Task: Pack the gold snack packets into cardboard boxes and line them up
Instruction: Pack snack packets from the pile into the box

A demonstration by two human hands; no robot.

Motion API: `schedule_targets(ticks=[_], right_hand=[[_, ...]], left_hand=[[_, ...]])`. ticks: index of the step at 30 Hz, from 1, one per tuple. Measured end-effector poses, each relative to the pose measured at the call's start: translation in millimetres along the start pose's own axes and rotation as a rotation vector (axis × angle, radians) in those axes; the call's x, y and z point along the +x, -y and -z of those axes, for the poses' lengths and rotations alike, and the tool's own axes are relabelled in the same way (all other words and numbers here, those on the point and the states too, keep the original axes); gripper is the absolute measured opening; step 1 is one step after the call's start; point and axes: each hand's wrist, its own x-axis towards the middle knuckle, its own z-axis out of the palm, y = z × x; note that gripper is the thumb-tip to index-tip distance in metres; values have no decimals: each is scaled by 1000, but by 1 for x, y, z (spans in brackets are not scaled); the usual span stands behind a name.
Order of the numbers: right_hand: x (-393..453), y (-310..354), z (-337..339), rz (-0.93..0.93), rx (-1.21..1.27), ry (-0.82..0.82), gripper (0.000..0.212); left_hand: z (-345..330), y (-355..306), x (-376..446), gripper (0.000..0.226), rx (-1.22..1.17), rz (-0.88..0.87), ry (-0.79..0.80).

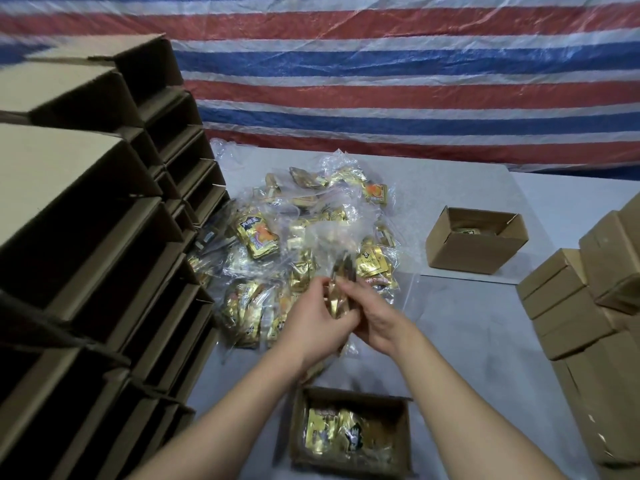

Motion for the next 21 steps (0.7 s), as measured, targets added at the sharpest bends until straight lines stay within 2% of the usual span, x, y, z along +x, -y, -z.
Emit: schedule_targets(ticks=[1,3,5,6,8,10,12,14,17,19,21], right_hand=[[-10,3,4,22,5,-1,45],[-25,5,13,60,-57,-54,51],[-37,5,20,117,-161,-168,57],[-43,5,23,163,-208,-233,54],[-57,9,29,245,-255,-348,44],[-75,14,35,272,-178,-379,45],[-92,17,39,238,-49,-277,51],[-104,12,36,158,-78,-149,55],[-110,-7,26,66,-349,6,61],[-109,-21,21,2,-586,102,64],[-107,-33,23,-75,-905,205,63]], left_hand=[[1,-5,-3,40,-3,-9,56],[0,-12,-10,38,79,-57,132],[-3,-18,-17,49,348,-161,101],[-4,-18,-21,61,472,-211,58],[-1,-15,-31,75,434,-252,-13],[10,-1,-38,62,249,-180,3],[18,30,-44,44,201,-56,60],[19,69,-48,37,204,57,140],[8,115,-60,31,81,238,288],[-1,129,-64,18,-1,295,291],[-5,137,-64,24,-26,296,276]])
